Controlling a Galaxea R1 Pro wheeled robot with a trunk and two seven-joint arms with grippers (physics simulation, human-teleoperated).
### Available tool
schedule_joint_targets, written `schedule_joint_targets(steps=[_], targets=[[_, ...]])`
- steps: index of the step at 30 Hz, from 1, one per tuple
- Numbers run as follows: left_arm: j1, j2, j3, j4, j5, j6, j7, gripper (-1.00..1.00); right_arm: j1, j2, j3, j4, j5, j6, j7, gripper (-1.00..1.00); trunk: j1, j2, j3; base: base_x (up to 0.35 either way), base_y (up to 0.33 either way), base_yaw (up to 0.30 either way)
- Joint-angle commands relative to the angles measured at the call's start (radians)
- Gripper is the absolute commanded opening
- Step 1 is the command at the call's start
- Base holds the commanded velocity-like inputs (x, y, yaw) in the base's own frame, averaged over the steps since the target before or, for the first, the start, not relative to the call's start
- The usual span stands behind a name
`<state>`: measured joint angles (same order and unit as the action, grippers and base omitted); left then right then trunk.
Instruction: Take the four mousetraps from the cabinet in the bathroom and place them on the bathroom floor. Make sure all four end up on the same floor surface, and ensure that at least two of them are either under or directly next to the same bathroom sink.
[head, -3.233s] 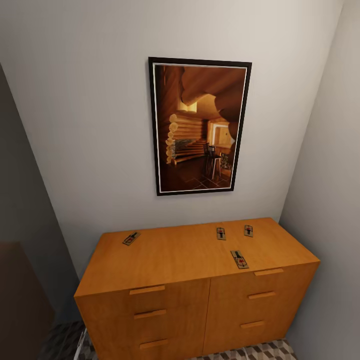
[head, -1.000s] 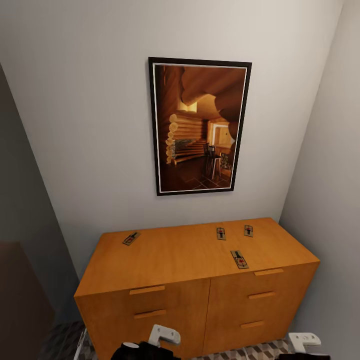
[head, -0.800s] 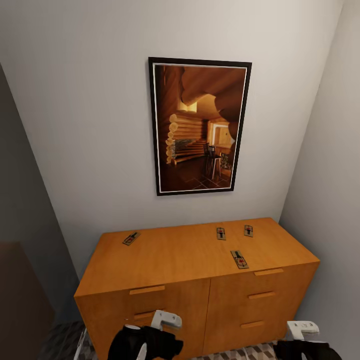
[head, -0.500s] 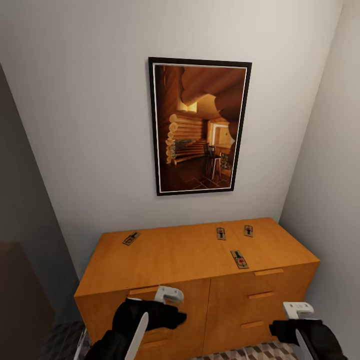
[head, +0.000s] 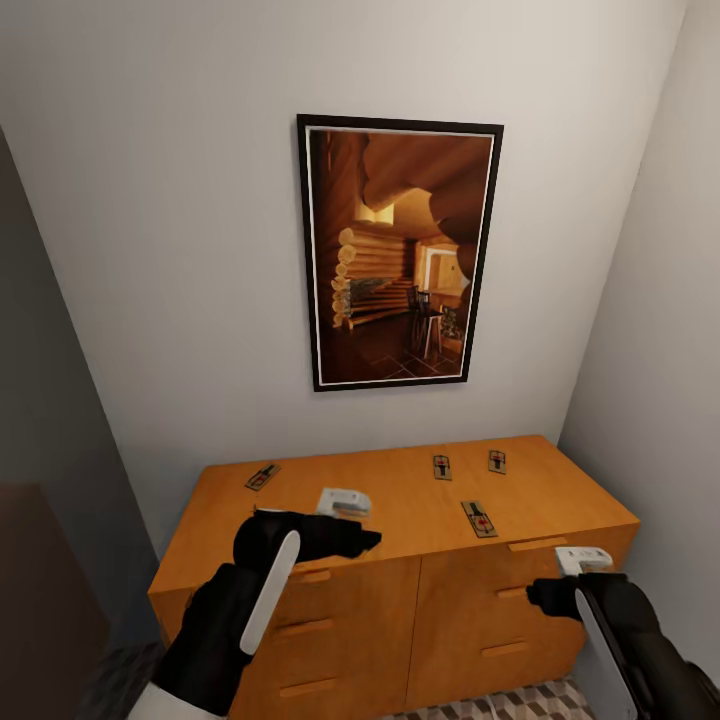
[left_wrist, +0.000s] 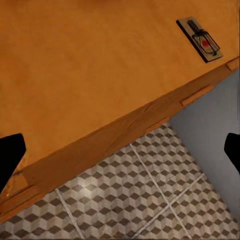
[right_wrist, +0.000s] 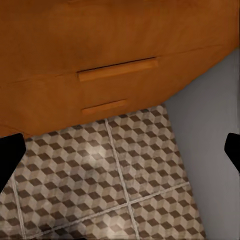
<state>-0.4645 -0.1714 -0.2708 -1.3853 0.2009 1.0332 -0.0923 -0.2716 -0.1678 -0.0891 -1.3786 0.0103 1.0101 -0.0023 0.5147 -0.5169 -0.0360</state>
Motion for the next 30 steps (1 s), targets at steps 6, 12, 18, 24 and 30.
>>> schedule_joint_targets(steps=[6,12,18,24,30], targets=[[-0.087,0.003,0.007,0.01,0.012,0.007,-0.003,1.0,-0.077,0.003,0.003,0.007,-0.003,0.009,-0.004,1.0,0.001,-0.002,-0.002,0.0,0.0,0.0],[-0.198,0.013,0.053,0.055,0.014,0.011,0.0,1.0,-0.193,0.015,0.008,0.034,-0.005,0.017,-0.011,1.0,0.001,-0.002,-0.002,0.0,0.0,0.0],[-0.301,0.038,0.121,0.171,0.012,0.013,0.002,1.0,-0.31,0.039,0.01,0.075,-0.004,0.037,-0.033,1.0,0.001,-0.002,-0.002,0.0,0.0,0.0],[-0.407,0.089,0.168,0.371,0.005,0.006,0.012,1.0,-0.447,0.11,0.012,0.157,-0.004,0.037,-0.09,1.0,0.001,-0.002,-0.002,0.0,0.0,0.0],[-0.451,0.132,0.179,0.47,-0.004,0.001,0.026,1.0,-0.546,0.185,0.042,0.255,-0.003,0.037,-0.164,1.0,0.001,-0.002,-0.002,0.0,0.0,0.0]])
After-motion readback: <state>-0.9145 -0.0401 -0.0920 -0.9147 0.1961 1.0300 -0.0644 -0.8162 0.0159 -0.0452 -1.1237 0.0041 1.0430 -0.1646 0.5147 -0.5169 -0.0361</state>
